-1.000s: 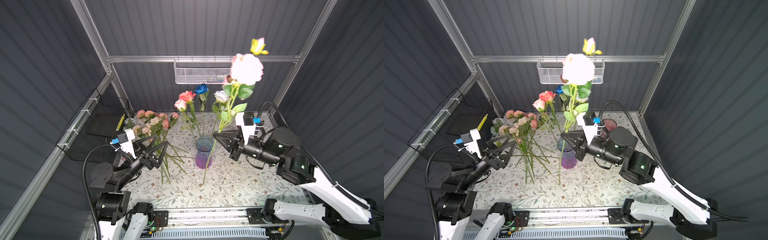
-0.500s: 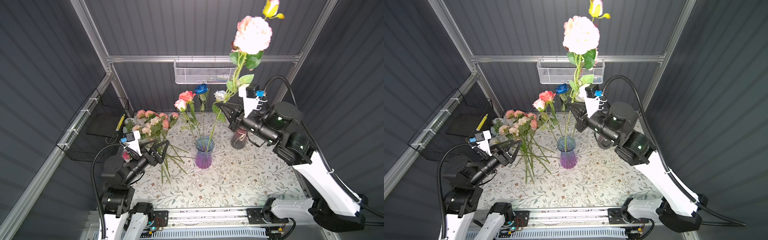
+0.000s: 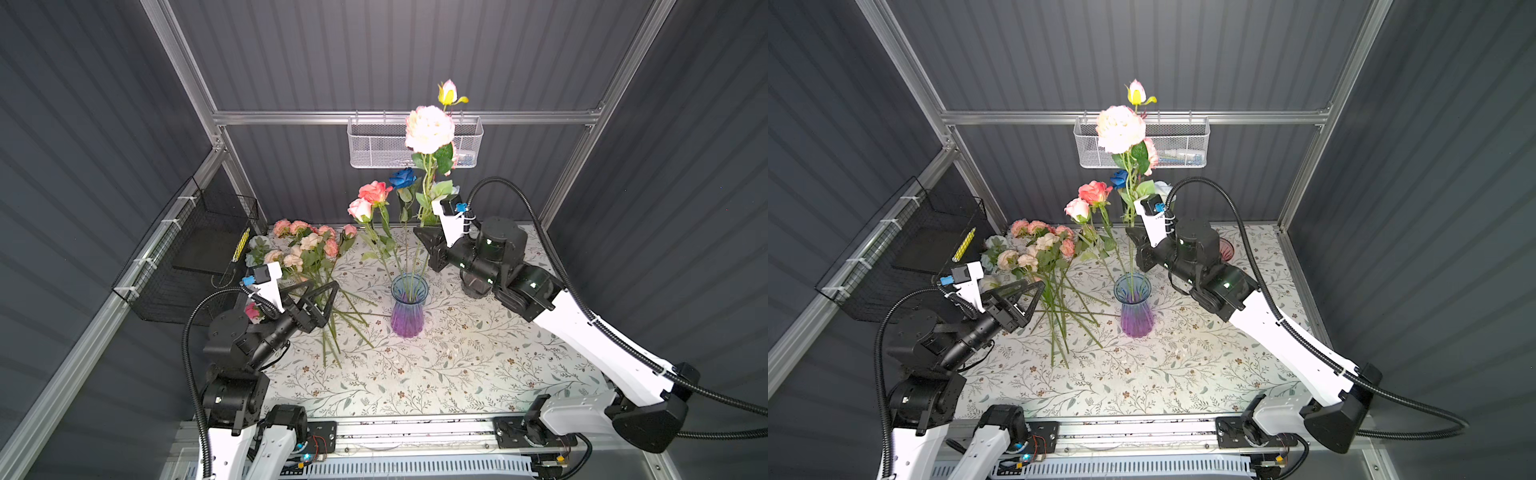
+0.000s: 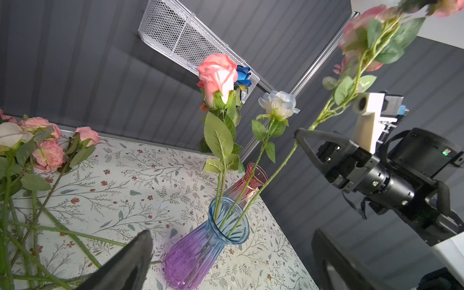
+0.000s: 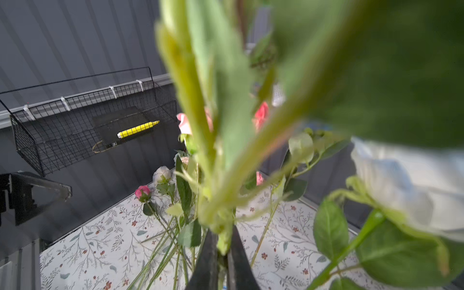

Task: Arrange the flowers into the vase
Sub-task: 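Carry the carnation to the vase with the right gripper while the left opens, then lower the carnation stem into the blue-purple vase and open the right gripper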

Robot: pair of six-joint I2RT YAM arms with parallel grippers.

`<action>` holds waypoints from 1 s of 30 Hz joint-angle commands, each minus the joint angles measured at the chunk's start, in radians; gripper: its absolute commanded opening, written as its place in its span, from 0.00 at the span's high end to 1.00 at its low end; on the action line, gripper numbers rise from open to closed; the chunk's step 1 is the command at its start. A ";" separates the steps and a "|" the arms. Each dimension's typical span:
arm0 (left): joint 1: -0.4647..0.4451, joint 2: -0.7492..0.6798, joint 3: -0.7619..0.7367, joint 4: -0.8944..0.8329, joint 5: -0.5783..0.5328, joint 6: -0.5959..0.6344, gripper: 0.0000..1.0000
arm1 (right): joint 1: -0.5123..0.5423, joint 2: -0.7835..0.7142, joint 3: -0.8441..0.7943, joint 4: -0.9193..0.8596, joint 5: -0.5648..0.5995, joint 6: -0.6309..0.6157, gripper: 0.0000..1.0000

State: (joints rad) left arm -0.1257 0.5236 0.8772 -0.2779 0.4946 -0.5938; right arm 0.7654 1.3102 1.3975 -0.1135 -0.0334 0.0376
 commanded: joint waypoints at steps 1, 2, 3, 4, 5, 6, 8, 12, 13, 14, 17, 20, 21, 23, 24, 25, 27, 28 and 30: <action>-0.005 0.004 -0.018 -0.016 -0.011 0.011 0.00 | -0.002 -0.031 -0.061 0.054 0.009 0.061 0.75; -0.005 0.006 -0.024 -0.014 -0.011 0.010 0.00 | -0.003 -0.037 -0.080 0.056 0.009 0.077 0.68; -0.005 0.007 -0.028 -0.014 -0.015 0.007 0.00 | -0.003 -0.051 -0.098 0.062 0.002 0.094 0.59; -0.005 0.008 -0.032 -0.015 -0.020 0.004 0.00 | -0.003 -0.065 -0.117 0.069 -0.010 0.110 0.52; -0.005 0.008 -0.036 -0.015 -0.023 0.003 0.00 | -0.002 -0.078 -0.132 0.077 -0.021 0.121 0.48; -0.005 0.006 -0.040 -0.019 -0.029 0.003 0.00 | -0.001 -0.091 -0.144 0.080 -0.035 0.136 0.45; -0.005 0.006 -0.049 -0.023 -0.035 -0.001 0.00 | 0.001 -0.114 -0.160 0.079 -0.062 0.158 0.42; -0.005 0.011 -0.068 -0.026 -0.048 -0.009 0.00 | 0.010 -0.164 -0.193 0.080 -0.087 0.203 0.34; -0.005 0.012 -0.072 -0.030 -0.054 -0.010 0.00 | 0.011 -0.179 -0.201 0.080 -0.092 0.220 0.32; -0.005 0.015 -0.075 -0.033 -0.060 -0.015 0.00 | 0.011 -0.184 -0.208 0.079 -0.098 0.229 0.31; -0.005 0.028 -0.079 -0.048 -0.082 -0.020 0.00 | 0.011 -0.233 -0.219 0.059 -0.102 0.260 0.29; -0.005 0.043 -0.087 -0.047 -0.083 -0.029 0.00 | 0.011 -0.265 -0.221 0.030 -0.096 0.282 0.27; -0.005 0.045 -0.088 -0.047 -0.084 -0.033 0.00 | 0.011 -0.275 -0.218 0.016 -0.089 0.291 0.26; -0.005 0.050 -0.088 -0.046 -0.088 -0.036 0.00 | 0.011 -0.289 -0.205 -0.028 -0.082 0.306 0.25; -0.005 0.051 -0.088 -0.048 -0.090 -0.037 0.00 | 0.011 -0.294 -0.198 -0.051 -0.078 0.314 0.24; -0.005 0.054 -0.088 -0.049 -0.091 -0.040 0.00 | 0.011 -0.298 -0.193 -0.071 -0.077 0.321 0.24; -0.005 0.057 -0.090 -0.050 -0.092 -0.039 0.00 | 0.011 -0.308 -0.195 -0.095 -0.077 0.331 0.22; -0.005 0.056 -0.092 -0.051 -0.094 -0.040 0.00 | 0.011 -0.314 -0.199 -0.106 -0.079 0.332 0.22; -0.005 0.057 -0.092 -0.059 -0.103 -0.040 0.00 | 0.011 -0.328 -0.211 -0.122 -0.085 0.331 0.21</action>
State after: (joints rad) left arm -0.1257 0.5812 0.7952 -0.3229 0.4065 -0.6243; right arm 0.7731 1.0023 1.1854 -0.1837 -0.1120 0.3508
